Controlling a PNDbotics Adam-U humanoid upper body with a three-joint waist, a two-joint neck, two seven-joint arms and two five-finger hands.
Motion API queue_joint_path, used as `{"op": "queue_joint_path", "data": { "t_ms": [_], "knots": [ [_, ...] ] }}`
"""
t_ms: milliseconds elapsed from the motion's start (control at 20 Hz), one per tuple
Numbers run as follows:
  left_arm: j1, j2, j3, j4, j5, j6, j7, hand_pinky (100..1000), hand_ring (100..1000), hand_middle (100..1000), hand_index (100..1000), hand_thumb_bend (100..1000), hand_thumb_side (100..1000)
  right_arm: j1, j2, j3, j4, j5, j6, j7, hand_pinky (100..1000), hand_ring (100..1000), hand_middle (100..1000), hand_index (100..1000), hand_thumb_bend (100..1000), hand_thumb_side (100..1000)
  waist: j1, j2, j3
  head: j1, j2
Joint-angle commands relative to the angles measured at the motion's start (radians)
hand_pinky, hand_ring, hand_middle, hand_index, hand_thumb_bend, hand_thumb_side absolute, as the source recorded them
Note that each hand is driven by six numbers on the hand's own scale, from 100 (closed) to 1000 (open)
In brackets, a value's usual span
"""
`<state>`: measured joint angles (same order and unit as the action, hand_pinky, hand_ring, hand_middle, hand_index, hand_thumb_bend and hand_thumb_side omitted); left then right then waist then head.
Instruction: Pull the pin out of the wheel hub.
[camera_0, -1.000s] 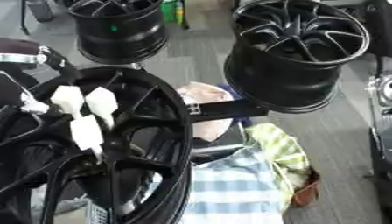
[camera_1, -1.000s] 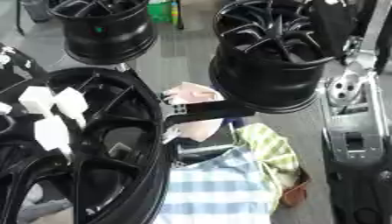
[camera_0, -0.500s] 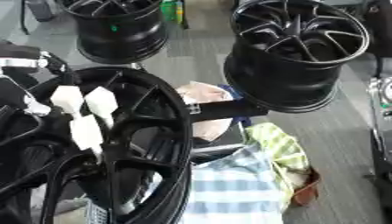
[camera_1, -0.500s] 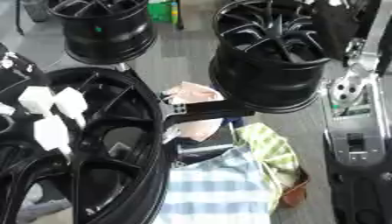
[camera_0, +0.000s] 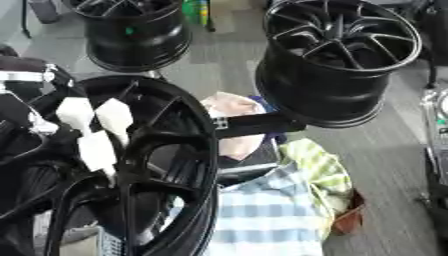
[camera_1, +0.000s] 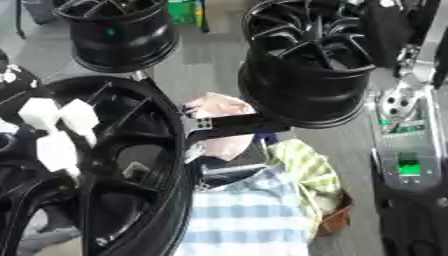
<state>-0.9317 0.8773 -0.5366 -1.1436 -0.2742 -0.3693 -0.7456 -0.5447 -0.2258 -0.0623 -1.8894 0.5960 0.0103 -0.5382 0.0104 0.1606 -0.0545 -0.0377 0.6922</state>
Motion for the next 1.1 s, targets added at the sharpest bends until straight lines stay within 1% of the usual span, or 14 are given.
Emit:
{"op": "queue_joint_path", "data": {
  "t_ms": [50,150,350,450,750,800,850,950,1100],
  "knots": [
    [-0.013,0.015,0.022,0.002,0.001,-0.163,-0.161,830,751,625,802,350,389,-0.012,-0.018,-0.008,-0.016,-0.006,0.0,-0.007,740,729,664,823,100,636,0.001,-0.014,0.0,0.003,-0.015],
    [-0.015,0.013,0.028,0.005,0.001,-0.156,-0.161,819,731,590,777,330,375,-0.011,-0.018,-0.008,-0.015,-0.006,-0.001,-0.008,740,729,664,823,100,636,0.0,-0.014,0.0,0.002,-0.015],
    [-0.017,0.011,0.043,0.004,0.021,-0.135,-0.161,788,679,516,711,233,350,-0.007,-0.018,-0.01,-0.014,-0.008,0.0,-0.012,740,729,664,823,100,636,0.0,-0.015,0.001,0.002,-0.016],
    [-0.02,0.011,0.05,0.0,0.034,-0.121,-0.161,777,663,498,687,191,338,-0.006,-0.018,-0.011,-0.013,-0.009,0.0,-0.013,740,729,664,823,100,636,0.0,-0.015,0.001,0.001,-0.016],
    [-0.02,0.015,0.055,-0.017,0.053,-0.093,-0.161,777,663,498,687,191,338,-0.005,-0.017,-0.011,-0.012,-0.008,0.0,-0.013,740,729,664,823,100,636,-0.001,-0.016,0.002,0.001,-0.015],
    [-0.023,0.014,0.058,-0.018,0.056,-0.09,-0.161,709,573,374,531,100,298,-0.003,-0.016,-0.012,-0.012,-0.008,0.001,-0.013,740,729,664,823,100,637,-0.001,-0.017,0.003,0.0,-0.015],
    [-0.032,0.012,0.072,-0.019,0.065,-0.08,-0.161,704,566,363,518,100,285,-0.001,-0.015,-0.014,-0.012,-0.009,0.001,-0.015,740,729,664,823,100,637,-0.002,-0.018,0.004,-0.001,-0.015],
    [-0.038,0.014,0.103,-0.027,0.082,-0.06,-0.161,685,544,337,490,100,217,0.001,-0.015,-0.015,-0.012,-0.01,0.0,-0.018,740,729,664,823,100,638,-0.003,-0.019,0.005,-0.001,-0.014],
    [-0.04,0.023,0.135,-0.046,0.093,-0.037,-0.161,679,537,326,479,100,187,0.003,-0.015,-0.016,-0.012,-0.011,-0.001,-0.021,740,729,664,822,100,638,-0.003,-0.019,0.005,-0.002,-0.018]
  ]
}}
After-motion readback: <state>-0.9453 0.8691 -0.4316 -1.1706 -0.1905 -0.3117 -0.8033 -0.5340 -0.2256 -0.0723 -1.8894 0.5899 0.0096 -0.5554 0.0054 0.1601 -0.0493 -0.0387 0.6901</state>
